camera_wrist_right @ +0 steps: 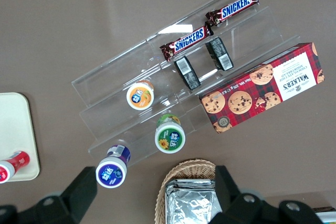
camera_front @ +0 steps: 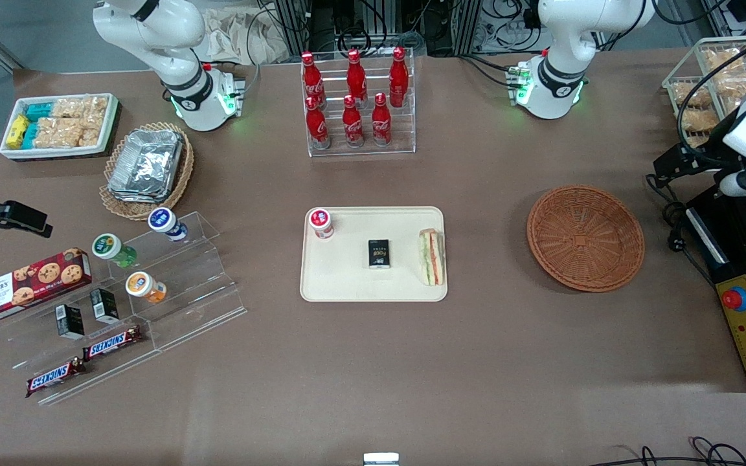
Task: Place sandwich from basket to tray
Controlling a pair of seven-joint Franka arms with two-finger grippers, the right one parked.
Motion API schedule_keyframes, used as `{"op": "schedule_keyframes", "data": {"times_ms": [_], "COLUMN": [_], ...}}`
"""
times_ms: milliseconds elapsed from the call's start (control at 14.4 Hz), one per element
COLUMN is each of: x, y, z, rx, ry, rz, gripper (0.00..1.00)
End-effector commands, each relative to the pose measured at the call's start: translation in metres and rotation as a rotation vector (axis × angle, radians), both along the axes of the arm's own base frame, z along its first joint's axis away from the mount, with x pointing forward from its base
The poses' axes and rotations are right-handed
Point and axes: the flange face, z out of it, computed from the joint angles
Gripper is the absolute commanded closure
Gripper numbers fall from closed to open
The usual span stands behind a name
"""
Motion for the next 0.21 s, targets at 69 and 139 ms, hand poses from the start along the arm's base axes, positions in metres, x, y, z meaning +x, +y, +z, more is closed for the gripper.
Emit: {"op": "schedule_keyframes", "data": {"times_ms": [69,139], "x": [0.0027,0.0061], "y": [0.0,-0.0029], "z": [0.0122,0.0068], "rx": [0.02,0.022], "ry": [0.01,0.023], "rz": [-0.035,-0.032], "gripper": [0.0,0.0]}}
